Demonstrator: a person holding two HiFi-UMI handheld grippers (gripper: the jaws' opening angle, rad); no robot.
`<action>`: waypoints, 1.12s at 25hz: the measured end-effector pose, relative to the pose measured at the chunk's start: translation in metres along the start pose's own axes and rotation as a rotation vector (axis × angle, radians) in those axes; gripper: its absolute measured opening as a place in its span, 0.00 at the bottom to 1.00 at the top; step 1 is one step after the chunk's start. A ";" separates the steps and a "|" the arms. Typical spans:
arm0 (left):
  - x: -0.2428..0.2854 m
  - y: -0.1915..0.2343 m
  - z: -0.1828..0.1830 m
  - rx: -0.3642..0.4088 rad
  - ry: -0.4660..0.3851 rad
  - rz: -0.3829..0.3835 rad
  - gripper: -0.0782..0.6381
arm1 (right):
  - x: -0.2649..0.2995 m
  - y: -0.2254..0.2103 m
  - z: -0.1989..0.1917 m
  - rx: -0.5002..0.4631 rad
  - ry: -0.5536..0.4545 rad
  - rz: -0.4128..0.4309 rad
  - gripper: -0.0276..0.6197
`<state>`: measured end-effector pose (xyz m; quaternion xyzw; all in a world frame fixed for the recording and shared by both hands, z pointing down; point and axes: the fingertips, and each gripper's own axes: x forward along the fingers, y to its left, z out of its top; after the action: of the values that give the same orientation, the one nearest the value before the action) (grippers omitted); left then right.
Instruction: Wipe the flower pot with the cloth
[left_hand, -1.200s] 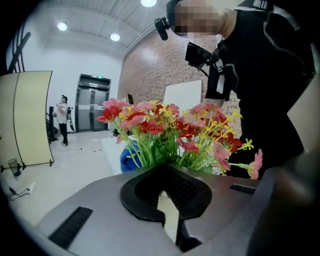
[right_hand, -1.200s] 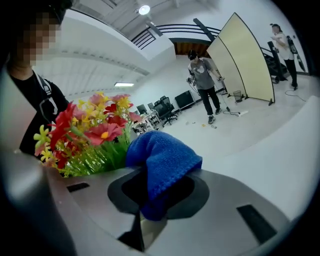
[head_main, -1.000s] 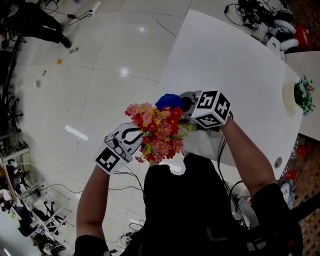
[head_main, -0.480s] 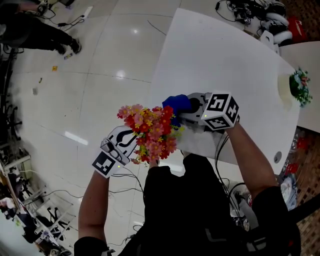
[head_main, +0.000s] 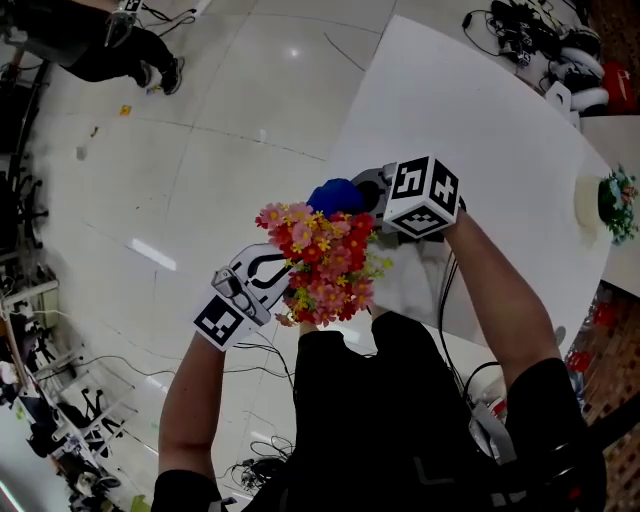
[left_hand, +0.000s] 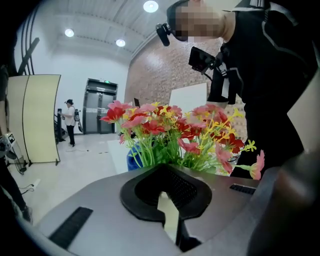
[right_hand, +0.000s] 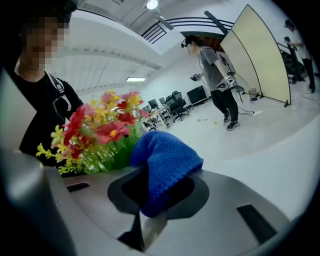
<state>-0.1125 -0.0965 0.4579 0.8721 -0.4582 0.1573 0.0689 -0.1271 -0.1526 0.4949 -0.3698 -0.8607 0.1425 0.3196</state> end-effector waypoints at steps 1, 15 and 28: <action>0.000 -0.001 -0.002 -0.009 -0.001 0.005 0.11 | -0.004 0.005 -0.007 0.004 0.012 0.003 0.14; -0.003 0.003 -0.005 -0.144 0.017 0.060 0.11 | -0.027 0.077 -0.065 0.066 -0.082 -0.140 0.14; -0.003 0.001 -0.005 -0.137 -0.013 0.008 0.11 | -0.038 0.055 -0.052 0.303 -0.354 -0.663 0.14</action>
<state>-0.1156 -0.0935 0.4612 0.8644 -0.4719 0.1204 0.1250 -0.0427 -0.1424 0.4910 0.0094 -0.9443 0.2185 0.2458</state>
